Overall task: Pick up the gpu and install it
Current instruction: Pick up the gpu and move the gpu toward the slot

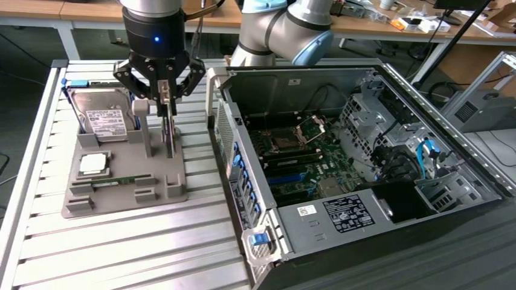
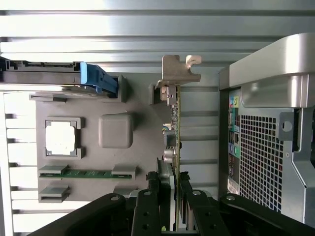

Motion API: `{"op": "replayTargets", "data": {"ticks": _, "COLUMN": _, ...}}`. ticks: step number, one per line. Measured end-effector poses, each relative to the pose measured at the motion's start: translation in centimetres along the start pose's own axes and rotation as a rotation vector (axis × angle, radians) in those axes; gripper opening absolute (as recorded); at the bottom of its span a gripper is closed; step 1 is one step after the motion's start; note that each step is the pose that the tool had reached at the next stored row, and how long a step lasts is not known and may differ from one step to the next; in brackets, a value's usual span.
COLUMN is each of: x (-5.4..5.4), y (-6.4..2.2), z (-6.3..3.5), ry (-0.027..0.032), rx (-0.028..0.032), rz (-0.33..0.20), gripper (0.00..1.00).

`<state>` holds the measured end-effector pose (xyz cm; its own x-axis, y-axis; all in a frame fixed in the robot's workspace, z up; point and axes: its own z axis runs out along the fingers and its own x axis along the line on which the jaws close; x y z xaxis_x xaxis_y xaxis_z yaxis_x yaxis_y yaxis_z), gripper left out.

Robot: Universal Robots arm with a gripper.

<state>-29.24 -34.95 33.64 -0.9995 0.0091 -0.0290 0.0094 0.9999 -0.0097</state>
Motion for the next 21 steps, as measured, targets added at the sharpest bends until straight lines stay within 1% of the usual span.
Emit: {"op": "replayTargets", "data": {"ticks": 21, "x": -0.02, "y": -0.01, "z": -0.72, "ry": 0.0000, "rx": -0.0025, "rz": 0.000, "gripper": 0.27}}
